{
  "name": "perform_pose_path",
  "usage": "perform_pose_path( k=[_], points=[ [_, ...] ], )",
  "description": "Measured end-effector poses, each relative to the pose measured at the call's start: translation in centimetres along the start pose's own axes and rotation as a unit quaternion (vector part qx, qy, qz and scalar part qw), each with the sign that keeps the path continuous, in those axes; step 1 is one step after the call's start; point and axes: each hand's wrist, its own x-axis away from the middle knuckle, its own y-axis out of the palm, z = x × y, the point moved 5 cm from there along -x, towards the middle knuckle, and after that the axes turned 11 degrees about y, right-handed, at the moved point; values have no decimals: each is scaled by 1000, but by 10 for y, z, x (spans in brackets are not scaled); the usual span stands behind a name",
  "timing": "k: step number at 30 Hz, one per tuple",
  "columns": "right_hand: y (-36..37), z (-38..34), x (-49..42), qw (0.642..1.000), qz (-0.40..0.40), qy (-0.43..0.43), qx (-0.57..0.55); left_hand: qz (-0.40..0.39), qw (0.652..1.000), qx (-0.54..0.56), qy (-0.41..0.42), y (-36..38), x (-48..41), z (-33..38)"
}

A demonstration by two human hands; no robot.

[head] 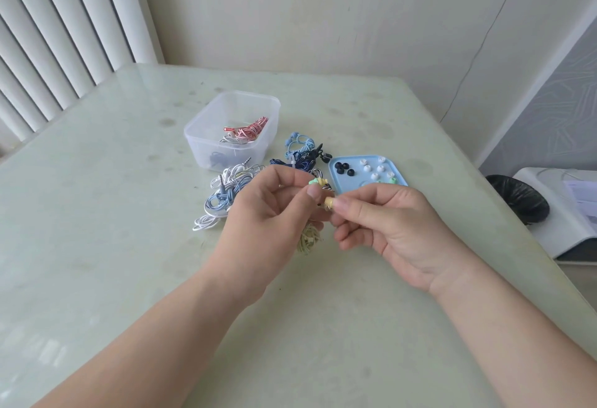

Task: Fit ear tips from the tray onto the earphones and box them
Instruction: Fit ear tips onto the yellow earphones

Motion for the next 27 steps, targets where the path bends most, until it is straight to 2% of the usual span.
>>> perform_pose_path(
  k=[7,10,13,16,18,22,27],
  points=[
    [4,4,0,999,10,-16,50,-23,998,-42,32,5,3,-1],
    [0,1,0,994,56,-43,89,-3,999,-32,17,3,2,-4],
    [-16,-8,1,984,144,-65,83,-4,1000,-26,-16,4,4,-11],
    [-41,-19,1,953,243,-108,142,-16,999,-25,-37,5,5,-19],
    [-53,-23,0,926,276,-126,223,-21,998,-24,-46,7,6,-22],
    [-64,-19,-6,881,275,-97,372,-37,998,-35,-48,8,6,-24],
    [-57,-10,-10,837,259,-69,477,-33,998,-21,-58,7,6,-25]
  ],
)
